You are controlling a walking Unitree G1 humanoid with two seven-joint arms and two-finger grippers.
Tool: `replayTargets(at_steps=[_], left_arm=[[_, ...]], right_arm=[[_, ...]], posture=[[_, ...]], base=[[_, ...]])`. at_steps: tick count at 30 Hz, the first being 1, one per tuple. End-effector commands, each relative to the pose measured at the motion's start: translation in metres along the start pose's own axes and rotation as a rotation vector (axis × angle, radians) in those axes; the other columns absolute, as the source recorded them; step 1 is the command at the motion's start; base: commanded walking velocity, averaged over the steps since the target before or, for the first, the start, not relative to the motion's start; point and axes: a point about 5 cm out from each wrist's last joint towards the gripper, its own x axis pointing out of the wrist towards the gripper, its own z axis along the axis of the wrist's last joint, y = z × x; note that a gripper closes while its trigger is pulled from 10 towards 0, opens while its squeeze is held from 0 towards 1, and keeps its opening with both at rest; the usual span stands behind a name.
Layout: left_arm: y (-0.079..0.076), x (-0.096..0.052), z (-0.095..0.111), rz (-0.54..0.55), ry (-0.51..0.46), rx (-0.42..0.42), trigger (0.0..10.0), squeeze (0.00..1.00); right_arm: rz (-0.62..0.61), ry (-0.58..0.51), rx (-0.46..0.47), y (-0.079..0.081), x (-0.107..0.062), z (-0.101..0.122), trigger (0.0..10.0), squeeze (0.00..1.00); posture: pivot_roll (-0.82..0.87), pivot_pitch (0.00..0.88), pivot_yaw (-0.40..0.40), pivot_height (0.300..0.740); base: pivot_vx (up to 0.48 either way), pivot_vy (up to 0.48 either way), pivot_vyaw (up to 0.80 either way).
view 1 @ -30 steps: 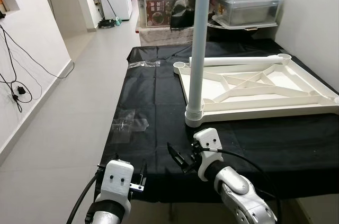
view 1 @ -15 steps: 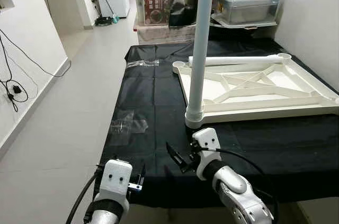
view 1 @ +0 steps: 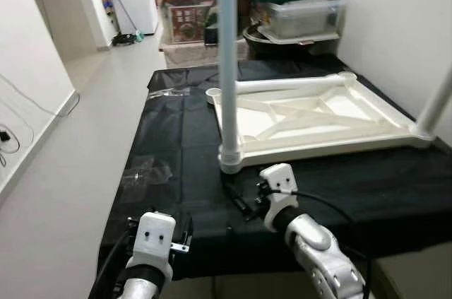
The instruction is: Building children table
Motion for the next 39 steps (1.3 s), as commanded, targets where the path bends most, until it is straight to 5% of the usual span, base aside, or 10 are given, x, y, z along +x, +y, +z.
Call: replayTargets(at_steps=[1,21,35,39], left_arm=[[0.004,0.000,-0.003,0.021,0.006,-0.001,10.0,0.00],[0.009,-0.002,0.000,0.085,0.004,-0.065,10.0,0.00],[0.008,-0.003,0.001,0.087,0.001,-0.073,10.0,0.00],[0.006,-0.005,0.002,0.080,0.001,-0.078,10.0,0.00]], right_arm=[[0.023,-0.019,0.006,0.006,0.004,0.003,10.0,0.00],[0.053,-0.069,-0.022,0.004,0.009,0.011,10.0,0.00],[0.002,-0.076,0.020,-0.011,0.017,0.015,10.0,0.00],[0.075,-0.076,0.046,-0.020,0.023,0.021,10.0,0.00]], posture=[[0.06,0.014,0.020,0.740],[0.06,0.029,0.007,0.740],[0.06,0.030,0.001,0.740],[0.06,0.033,0.000,0.740]], base=[[0.292,-0.371,0.00],[0.015,-0.019,0.00],[0.000,0.000,0.00],[0.000,0.000,0.00]])
